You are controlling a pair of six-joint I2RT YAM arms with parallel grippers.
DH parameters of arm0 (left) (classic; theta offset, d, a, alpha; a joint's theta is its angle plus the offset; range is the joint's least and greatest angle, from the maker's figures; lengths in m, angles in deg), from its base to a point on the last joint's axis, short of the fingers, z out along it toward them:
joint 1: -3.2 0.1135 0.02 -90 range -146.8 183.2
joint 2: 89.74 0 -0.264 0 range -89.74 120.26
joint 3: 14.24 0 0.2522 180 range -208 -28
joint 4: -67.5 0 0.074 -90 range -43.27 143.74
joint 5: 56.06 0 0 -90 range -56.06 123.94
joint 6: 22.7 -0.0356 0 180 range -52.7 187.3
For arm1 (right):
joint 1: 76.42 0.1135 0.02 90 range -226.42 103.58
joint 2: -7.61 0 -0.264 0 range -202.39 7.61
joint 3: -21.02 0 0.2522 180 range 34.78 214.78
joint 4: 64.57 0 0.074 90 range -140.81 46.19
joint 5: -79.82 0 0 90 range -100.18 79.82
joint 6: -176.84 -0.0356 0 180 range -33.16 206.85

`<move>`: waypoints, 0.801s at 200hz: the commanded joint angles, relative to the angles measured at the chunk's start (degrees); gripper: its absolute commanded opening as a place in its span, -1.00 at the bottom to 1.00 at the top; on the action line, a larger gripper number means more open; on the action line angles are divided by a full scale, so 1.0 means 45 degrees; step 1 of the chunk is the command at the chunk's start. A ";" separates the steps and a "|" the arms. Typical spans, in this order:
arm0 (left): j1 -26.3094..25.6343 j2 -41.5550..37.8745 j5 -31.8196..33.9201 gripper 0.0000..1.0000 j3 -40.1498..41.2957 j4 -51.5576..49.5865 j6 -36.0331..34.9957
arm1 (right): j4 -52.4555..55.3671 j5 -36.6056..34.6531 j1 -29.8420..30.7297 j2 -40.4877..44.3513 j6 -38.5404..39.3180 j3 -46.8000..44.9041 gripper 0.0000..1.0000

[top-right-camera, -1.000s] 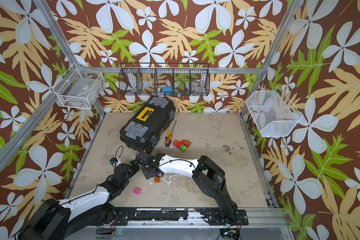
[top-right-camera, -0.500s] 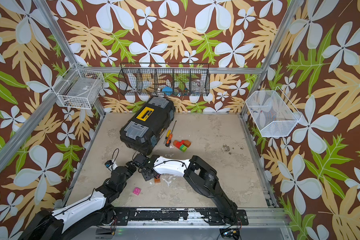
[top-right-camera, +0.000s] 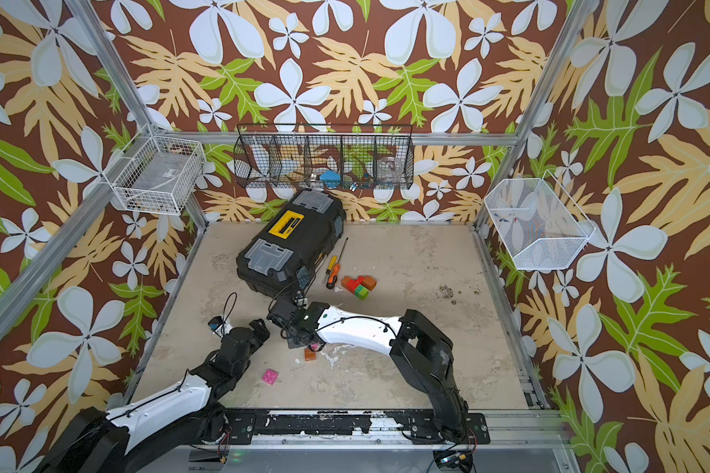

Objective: Assemble the letter h with lego
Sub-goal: Assemble the lego brick with the lego brick.

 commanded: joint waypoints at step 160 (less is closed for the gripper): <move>0.0035 0.0179 -0.1030 0.94 -0.0053 0.0133 -0.0026 | 0.0925 -0.0972 -0.0086 -0.0655 -0.2048 0.0564 -0.50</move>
